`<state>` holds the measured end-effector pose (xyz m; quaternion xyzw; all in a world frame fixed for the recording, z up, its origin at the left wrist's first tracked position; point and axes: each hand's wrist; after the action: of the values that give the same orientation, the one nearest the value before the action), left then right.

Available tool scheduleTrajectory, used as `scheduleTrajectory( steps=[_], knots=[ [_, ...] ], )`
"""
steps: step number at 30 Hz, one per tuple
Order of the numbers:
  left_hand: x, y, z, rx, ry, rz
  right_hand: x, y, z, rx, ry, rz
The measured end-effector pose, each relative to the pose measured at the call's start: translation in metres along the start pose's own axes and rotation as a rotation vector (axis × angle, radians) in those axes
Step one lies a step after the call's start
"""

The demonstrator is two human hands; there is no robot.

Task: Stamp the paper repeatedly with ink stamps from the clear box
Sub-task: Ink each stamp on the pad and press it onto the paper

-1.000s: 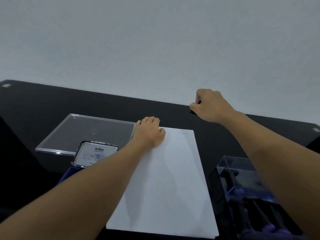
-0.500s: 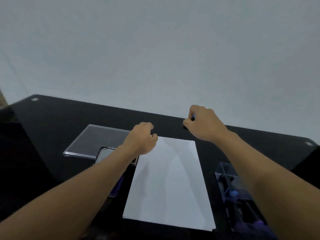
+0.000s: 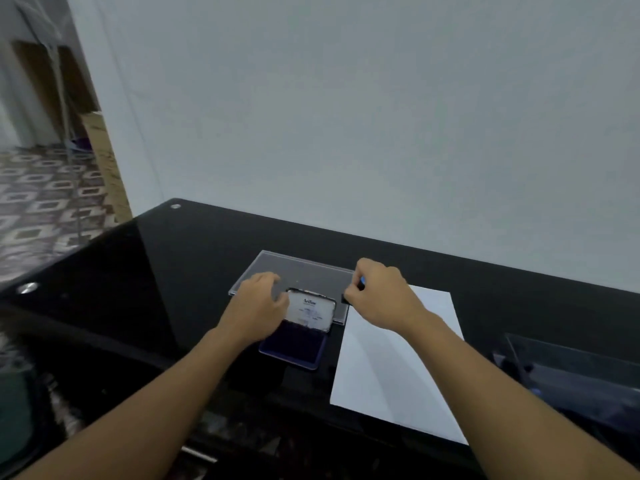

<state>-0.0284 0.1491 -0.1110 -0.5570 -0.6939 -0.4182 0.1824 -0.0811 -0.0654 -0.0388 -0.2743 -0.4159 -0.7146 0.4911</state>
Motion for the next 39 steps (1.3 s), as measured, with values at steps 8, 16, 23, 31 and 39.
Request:
scheduleTrajectory(
  steps=[8, 16, 23, 31, 39],
  knots=[
    [0.001, -0.03, 0.078, 0.044, 0.192, -0.049, -0.059, -0.014, 0.036, 0.108, -0.044, 0.145],
    [-0.007, -0.035, 0.083, 0.001, 0.292, -0.083, -0.088, -0.014, 0.058, 0.162, -0.056, 0.16],
    [-0.004, -0.038, 0.078, -0.004, 0.258, -0.079, -0.109, -0.022, 0.056, 0.263, -0.102, 0.143],
    [0.004, -0.041, 0.066, -0.017, 0.254, -0.116, -0.122, -0.027, 0.048, 0.25, -0.099, 0.089],
    [0.005, -0.041, 0.065, -0.016, 0.269, -0.12, -0.125, -0.02, 0.049, 0.248, -0.065, 0.145]
  ],
)
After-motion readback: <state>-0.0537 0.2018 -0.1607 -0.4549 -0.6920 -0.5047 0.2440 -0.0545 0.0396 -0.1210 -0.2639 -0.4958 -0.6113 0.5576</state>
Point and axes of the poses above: each hand's wrist, its own y-axis towards the middle knuckle, its own x-axis out of the back of the hand, z = x × y, and after that the axes turned 15 degrees about -z, right-handed
